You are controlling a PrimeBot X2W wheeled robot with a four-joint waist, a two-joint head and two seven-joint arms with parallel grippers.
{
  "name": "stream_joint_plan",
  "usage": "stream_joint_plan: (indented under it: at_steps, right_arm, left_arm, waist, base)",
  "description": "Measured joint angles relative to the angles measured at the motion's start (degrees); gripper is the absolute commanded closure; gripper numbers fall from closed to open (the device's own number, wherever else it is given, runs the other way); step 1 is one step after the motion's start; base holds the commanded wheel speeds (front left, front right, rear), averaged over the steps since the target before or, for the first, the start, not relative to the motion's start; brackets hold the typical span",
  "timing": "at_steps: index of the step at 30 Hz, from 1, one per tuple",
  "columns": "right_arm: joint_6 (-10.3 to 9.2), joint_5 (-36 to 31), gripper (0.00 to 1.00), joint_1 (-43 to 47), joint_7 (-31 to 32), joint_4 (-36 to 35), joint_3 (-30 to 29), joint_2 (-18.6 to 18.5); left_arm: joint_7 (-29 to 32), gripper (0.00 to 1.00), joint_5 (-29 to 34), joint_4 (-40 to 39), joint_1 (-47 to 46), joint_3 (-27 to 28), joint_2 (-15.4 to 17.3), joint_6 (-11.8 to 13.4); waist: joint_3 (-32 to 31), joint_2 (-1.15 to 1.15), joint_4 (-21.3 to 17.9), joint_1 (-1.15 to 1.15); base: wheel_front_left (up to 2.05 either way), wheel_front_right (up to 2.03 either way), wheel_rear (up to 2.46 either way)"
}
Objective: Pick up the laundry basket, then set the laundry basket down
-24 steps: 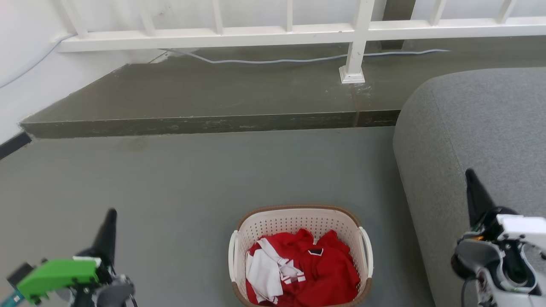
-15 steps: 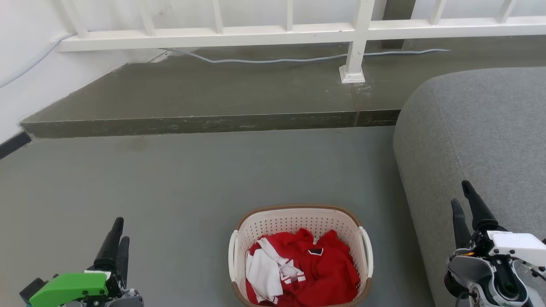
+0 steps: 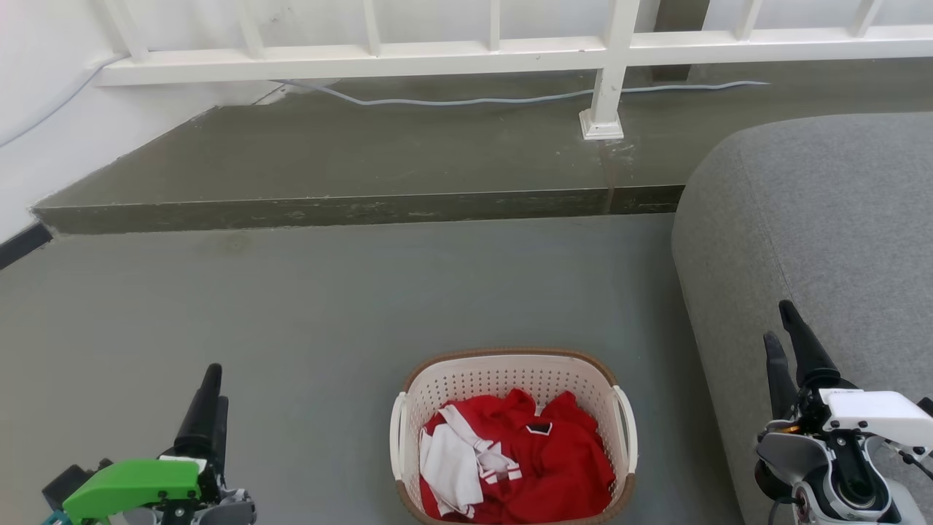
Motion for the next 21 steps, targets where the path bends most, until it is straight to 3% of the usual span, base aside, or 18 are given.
stream_joint_plan:
  at_steps: [13, 21]
  right_arm:
    - [0.0, -5.92, 0.0, -0.17, -3.28, -1.46, 3.89, -2.07]
    - [0.01, -11.61, 0.0, -0.32, -5.33, -2.1, 7.98, -3.93]
  left_arm:
    - [-2.67, 0.0, 7.66, -1.64, -0.13, -3.3, 0.97, 0.0]
    - [-4.19, 0.0, 15.47, -2.55, -0.17, -3.49, 1.2, 0.0]
  waist:
    - [0.28, 0.0, -0.14, 0.0]
    - [0.29, 0.0, -0.11, 0.0]
  base:
    - [0.0, 0.0, 0.0]
    - [0.0, 0.0, 0.0]
